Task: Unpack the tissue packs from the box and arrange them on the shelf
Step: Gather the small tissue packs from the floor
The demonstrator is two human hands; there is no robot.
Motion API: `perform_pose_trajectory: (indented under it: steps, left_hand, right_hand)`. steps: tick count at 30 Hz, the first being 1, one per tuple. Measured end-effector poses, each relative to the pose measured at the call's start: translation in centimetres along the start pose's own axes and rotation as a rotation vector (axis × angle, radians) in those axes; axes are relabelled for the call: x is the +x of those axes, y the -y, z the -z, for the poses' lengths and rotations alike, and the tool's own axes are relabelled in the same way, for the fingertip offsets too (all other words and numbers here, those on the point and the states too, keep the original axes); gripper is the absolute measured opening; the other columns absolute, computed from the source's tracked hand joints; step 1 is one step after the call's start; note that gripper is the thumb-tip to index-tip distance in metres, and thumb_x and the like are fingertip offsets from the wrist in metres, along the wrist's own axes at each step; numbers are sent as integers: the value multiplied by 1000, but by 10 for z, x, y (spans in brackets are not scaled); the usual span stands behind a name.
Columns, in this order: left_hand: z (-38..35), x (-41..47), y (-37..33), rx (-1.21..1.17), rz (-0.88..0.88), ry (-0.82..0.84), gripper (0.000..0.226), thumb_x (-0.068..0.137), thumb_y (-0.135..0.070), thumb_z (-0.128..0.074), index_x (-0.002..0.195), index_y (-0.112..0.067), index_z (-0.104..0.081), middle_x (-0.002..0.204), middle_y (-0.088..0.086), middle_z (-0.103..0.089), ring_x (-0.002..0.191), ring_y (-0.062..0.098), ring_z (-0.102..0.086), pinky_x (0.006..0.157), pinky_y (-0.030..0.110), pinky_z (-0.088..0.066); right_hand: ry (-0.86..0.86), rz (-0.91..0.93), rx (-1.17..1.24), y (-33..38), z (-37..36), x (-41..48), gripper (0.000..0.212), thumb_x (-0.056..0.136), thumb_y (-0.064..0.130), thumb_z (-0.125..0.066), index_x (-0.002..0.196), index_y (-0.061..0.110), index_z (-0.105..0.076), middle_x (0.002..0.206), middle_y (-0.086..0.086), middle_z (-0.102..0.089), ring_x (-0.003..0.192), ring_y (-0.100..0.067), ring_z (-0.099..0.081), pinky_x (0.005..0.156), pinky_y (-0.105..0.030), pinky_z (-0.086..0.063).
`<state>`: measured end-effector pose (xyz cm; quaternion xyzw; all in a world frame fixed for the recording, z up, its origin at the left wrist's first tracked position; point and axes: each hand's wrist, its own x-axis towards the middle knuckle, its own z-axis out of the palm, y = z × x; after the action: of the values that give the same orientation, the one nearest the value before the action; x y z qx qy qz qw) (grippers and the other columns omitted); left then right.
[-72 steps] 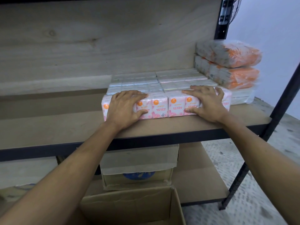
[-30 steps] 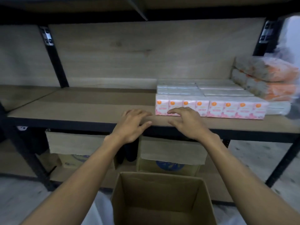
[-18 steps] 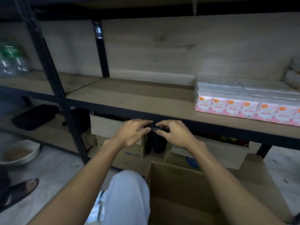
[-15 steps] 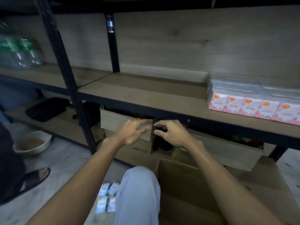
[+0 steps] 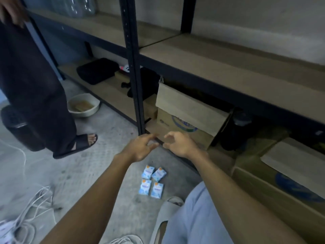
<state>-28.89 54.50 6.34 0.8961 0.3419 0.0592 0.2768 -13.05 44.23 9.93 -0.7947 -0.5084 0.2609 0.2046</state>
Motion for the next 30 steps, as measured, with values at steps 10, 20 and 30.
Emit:
perform_pose_trajectory:
  steps: [10,20,30]
  left_hand:
    - [-92,9,104,-52,217,50,48,96,-43,-48,141,-28,-43,141,2,-49,129,22,-45,103,39,-39]
    - [-202,-2,160,-115,351,89,49,92,-36,-57,138,-24,-47,140,-1,-47,126,22,-46,98,38,-43]
    - [-269,-17,182,-157,438,20,54,88,-36,-64,136,-16,-50,142,5,-44,127,26,-44,95,41,-46]
  right_hand:
    - [44,-344,151,-46,-143,48,30,85,32,-66,112,19,-61,114,-5,-65,107,-25,-61,83,-30,-50]
    - [-14,-602,263,-102,-261,46,42,81,29,-66,121,18,-58,117,-10,-65,111,-29,-59,88,-33,-49]
    - [-103,-744,187,-126,-327,51,60,77,28,-74,128,12,-46,128,-12,-47,120,-32,-47,93,-38,-43]
